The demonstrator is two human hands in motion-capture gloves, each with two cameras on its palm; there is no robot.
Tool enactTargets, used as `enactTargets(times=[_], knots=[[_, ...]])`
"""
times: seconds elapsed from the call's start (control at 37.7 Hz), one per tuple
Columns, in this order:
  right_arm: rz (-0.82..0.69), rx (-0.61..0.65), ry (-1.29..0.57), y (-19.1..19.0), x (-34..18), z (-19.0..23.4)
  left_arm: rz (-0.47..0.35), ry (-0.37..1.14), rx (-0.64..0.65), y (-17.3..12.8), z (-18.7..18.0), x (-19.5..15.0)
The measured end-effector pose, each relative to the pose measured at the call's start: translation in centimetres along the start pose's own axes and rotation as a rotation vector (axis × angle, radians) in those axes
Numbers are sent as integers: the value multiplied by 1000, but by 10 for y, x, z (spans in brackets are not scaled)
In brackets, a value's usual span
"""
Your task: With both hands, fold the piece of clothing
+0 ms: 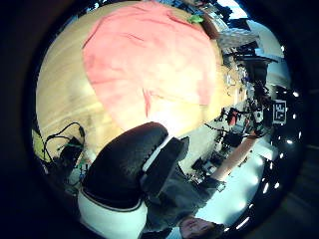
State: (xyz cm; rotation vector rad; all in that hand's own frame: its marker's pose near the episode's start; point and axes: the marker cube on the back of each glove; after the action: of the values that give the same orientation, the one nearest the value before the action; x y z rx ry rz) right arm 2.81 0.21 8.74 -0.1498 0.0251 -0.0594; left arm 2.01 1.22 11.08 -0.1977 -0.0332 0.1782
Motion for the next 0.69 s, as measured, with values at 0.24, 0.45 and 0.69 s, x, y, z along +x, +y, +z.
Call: enactTargets(times=[0.24,0.45,0.69], knots=[[-36,-118,29,-25,-2,69,113,6,-161,3,79,31],[-54,-251,61,-35,-2,148,41,13,-278,45,116,55],[-31,-188,99,-46,3,198,-2,22,-224,37,137,54]])
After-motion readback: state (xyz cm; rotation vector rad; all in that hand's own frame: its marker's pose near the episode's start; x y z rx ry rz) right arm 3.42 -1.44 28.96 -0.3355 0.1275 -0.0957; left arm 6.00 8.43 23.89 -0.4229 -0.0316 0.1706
